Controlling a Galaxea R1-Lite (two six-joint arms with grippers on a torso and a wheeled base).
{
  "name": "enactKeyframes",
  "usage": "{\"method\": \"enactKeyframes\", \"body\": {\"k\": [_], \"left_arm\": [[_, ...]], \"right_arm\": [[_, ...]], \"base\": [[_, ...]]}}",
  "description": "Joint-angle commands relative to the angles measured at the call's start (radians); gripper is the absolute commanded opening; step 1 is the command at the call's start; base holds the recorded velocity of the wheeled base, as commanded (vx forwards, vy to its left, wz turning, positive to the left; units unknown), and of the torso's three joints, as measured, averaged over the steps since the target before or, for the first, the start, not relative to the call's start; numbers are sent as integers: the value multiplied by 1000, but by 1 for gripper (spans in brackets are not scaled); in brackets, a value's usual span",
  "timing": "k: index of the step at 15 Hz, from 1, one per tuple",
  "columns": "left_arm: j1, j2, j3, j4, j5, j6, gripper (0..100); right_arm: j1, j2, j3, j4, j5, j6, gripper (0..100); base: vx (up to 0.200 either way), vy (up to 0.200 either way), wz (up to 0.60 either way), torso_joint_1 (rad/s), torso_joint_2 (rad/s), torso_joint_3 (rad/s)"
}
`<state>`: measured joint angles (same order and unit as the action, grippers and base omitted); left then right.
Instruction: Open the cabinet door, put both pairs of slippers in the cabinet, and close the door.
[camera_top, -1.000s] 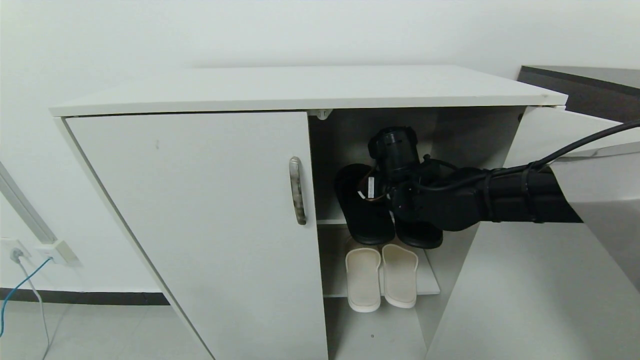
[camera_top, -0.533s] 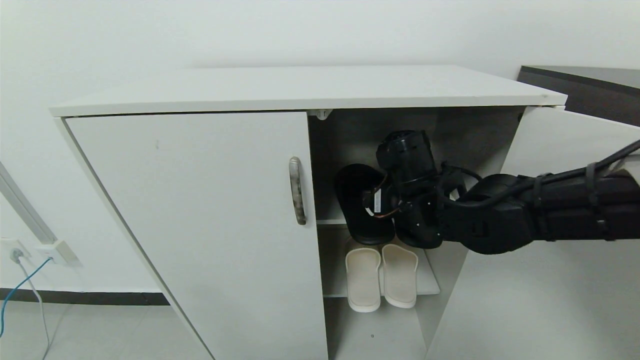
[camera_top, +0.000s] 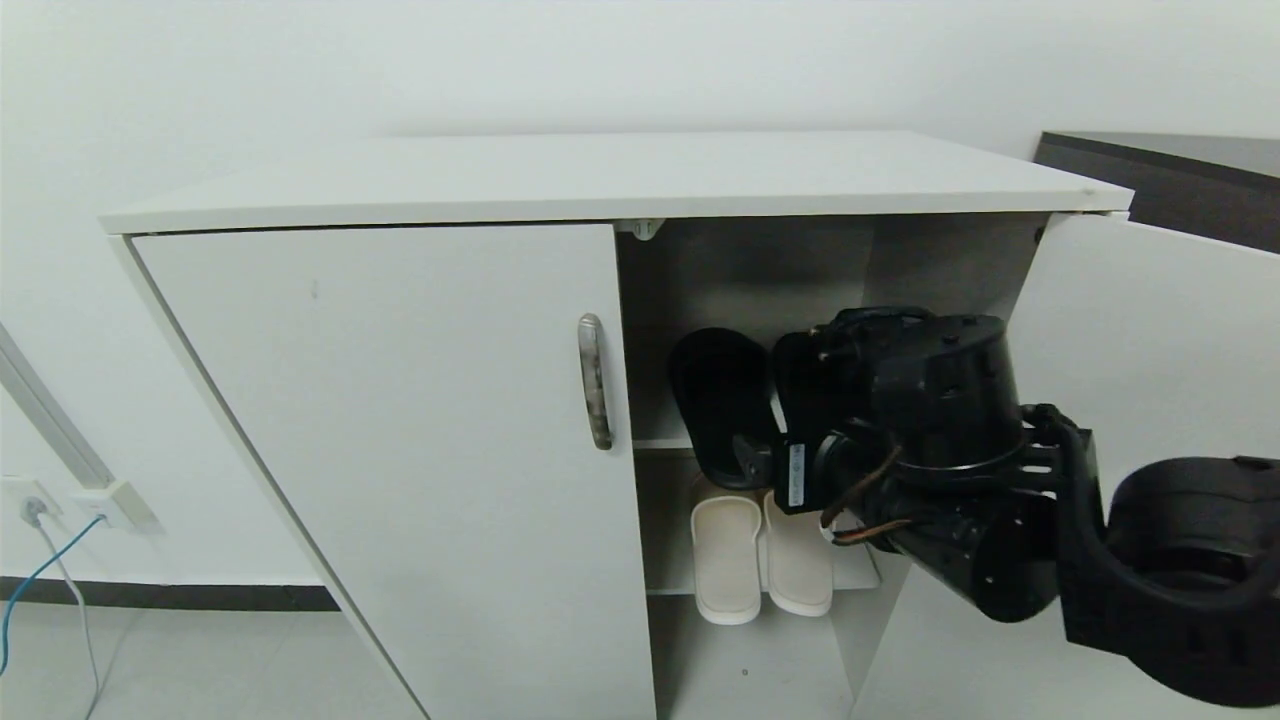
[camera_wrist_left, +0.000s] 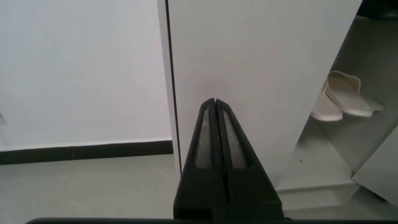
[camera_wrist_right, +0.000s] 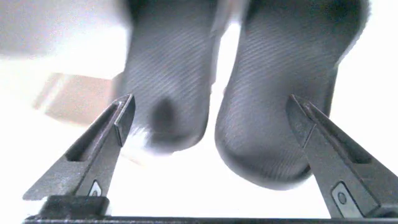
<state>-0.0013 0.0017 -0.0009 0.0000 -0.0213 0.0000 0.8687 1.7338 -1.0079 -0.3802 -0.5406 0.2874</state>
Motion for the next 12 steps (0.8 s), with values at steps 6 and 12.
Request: {"method": "enactKeyframes", "body": {"k": [6, 12], "left_arm": [[0, 0, -1, 0, 0, 2, 0], [0, 0, -1, 0, 0, 0, 0]], "right_arm": [[12, -66, 110, -100, 37, -48, 100], [16, -66, 129, -101, 42, -47, 0]], "base": [[-133, 0, 0, 3, 3, 2], [-200, 0, 0, 1, 2, 1]]}}
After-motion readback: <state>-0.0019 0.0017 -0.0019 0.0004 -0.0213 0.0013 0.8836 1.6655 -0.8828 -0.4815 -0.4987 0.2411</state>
